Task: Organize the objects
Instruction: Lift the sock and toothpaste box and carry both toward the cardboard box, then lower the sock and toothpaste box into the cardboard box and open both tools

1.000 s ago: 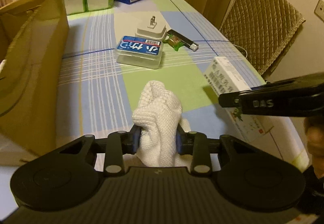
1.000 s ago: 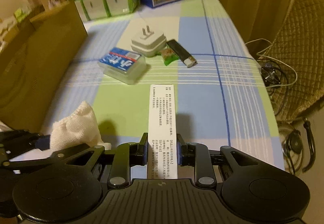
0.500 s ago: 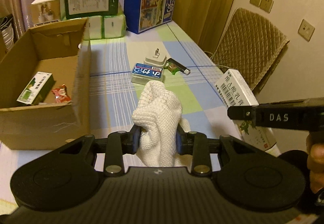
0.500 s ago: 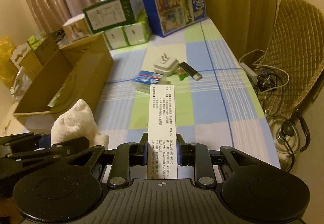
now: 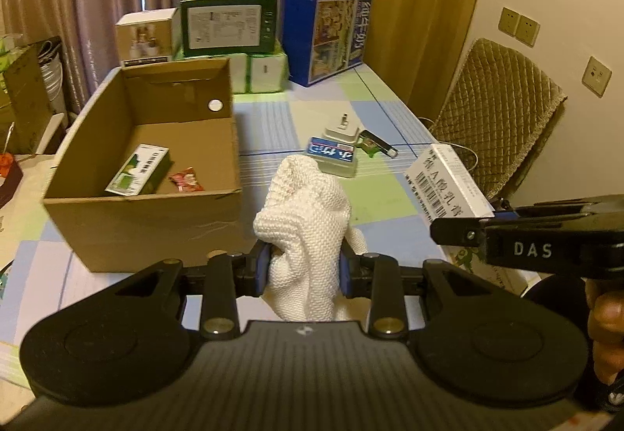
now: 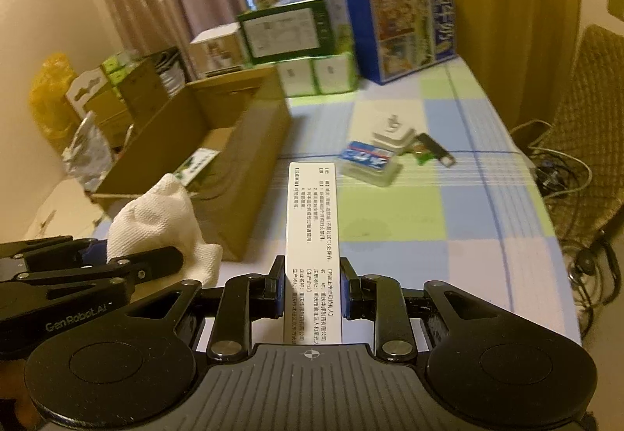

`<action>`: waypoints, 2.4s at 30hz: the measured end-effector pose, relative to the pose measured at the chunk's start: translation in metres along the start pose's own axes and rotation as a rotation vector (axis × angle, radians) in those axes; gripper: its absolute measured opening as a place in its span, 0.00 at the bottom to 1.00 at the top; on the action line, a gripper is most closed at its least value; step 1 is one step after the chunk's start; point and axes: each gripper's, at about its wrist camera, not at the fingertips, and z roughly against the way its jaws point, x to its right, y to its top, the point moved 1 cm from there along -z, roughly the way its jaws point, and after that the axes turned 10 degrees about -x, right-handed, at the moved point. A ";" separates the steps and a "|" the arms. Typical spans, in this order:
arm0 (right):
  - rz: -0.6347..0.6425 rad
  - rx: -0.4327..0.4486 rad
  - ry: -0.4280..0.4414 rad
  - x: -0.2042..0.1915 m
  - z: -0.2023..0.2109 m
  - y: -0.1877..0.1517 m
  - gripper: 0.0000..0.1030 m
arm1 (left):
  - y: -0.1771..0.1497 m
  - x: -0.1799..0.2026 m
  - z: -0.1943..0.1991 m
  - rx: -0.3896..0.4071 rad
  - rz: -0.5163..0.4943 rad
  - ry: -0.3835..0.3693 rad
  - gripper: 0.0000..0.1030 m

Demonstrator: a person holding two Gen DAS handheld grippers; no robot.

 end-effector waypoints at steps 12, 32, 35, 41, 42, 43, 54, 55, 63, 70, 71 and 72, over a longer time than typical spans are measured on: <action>0.083 -0.008 0.039 -0.043 -0.006 0.005 0.22 | -0.008 -0.030 0.026 0.026 0.039 0.044 0.28; 0.172 -0.020 0.111 -0.118 -0.048 0.076 0.22 | 0.033 -0.127 0.045 0.083 0.081 0.175 0.28; 0.175 -0.021 0.114 -0.125 -0.055 0.092 0.22 | 0.047 -0.139 0.038 0.076 0.084 0.179 0.28; 0.174 -0.025 0.114 -0.131 -0.072 0.117 0.22 | 0.065 -0.153 0.021 0.059 0.083 0.170 0.28; 0.170 -0.026 0.114 -0.132 -0.075 0.121 0.22 | 0.068 -0.155 0.018 0.055 0.082 0.167 0.28; 0.167 -0.027 0.114 -0.132 -0.079 0.125 0.22 | 0.070 -0.156 0.015 0.052 0.081 0.166 0.28; 0.135 -0.064 0.109 -0.127 -0.121 0.151 0.22 | 0.093 -0.176 -0.027 0.010 0.067 0.155 0.28; 0.128 -0.067 0.106 -0.125 -0.125 0.153 0.22 | 0.095 -0.178 -0.031 0.007 0.065 0.156 0.28; 0.078 -0.082 0.094 -0.112 -0.153 0.165 0.22 | 0.110 -0.189 -0.067 -0.015 0.039 0.157 0.28; 0.059 -0.084 0.103 -0.106 -0.164 0.171 0.22 | 0.117 -0.192 -0.089 -0.002 0.036 0.160 0.43; 0.057 -0.083 0.104 -0.105 -0.165 0.171 0.22 | 0.117 -0.193 -0.089 0.001 0.038 0.163 0.43; 0.056 -0.083 0.106 -0.105 -0.165 0.171 0.22 | 0.118 -0.193 -0.088 0.003 0.039 0.166 0.43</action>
